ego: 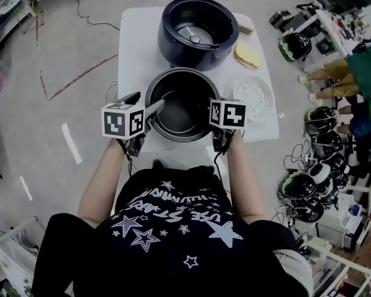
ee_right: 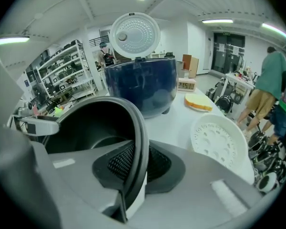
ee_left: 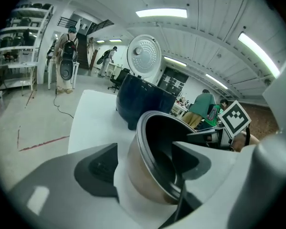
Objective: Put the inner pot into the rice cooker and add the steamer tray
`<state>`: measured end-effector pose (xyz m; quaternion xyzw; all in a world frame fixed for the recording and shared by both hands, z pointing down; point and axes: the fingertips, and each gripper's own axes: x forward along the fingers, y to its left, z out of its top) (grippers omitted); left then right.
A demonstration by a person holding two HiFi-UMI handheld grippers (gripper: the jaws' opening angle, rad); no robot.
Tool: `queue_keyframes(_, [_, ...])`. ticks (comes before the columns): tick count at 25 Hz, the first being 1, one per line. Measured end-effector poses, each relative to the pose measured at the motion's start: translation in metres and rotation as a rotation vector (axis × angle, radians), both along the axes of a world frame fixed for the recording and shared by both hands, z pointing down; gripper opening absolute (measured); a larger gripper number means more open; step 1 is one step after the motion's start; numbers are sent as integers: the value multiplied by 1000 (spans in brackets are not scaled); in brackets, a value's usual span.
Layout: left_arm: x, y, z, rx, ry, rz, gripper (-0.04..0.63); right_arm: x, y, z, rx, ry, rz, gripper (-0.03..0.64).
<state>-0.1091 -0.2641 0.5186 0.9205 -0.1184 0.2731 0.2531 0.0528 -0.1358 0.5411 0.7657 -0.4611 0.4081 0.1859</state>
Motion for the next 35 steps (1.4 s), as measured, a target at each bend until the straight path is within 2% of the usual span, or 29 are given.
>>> queue_keyframes(3, [3, 9, 10, -58, -10, 20, 330, -5, -3, -6, 8, 36, -31, 67])
queue_keyframes(4, [2, 10, 12, -61, -20, 22, 292, -6, -3, -8, 11, 46, -36, 67])
queue_keyframes(6, [-1, 9, 13, -45, -39, 13, 171, -9, -4, -12, 18, 63, -40, 66])
queue_keyframes(11, [-10, 8, 8, 5, -78, 23, 123, -17, -2, -23, 40, 115, -35, 66])
queue_keyframes(13, [-13, 13, 5, 21, -79, 44, 112, -20, 3, -29, 52, 141, -33, 66])
queue_keyframes(18, [-14, 22, -18, -16, -26, 52, 98, -22, 10, -58, 91, 208, -46, 67])
queue_keyframes(28, [24, 14, -105, 67, 106, 113, 87, 0, 23, -135, 226, 264, 19, 72])
queue_keyframes(35, [58, -5, -157, 148, 158, 83, 78, 34, 12, -190, 310, 334, 7, 75])
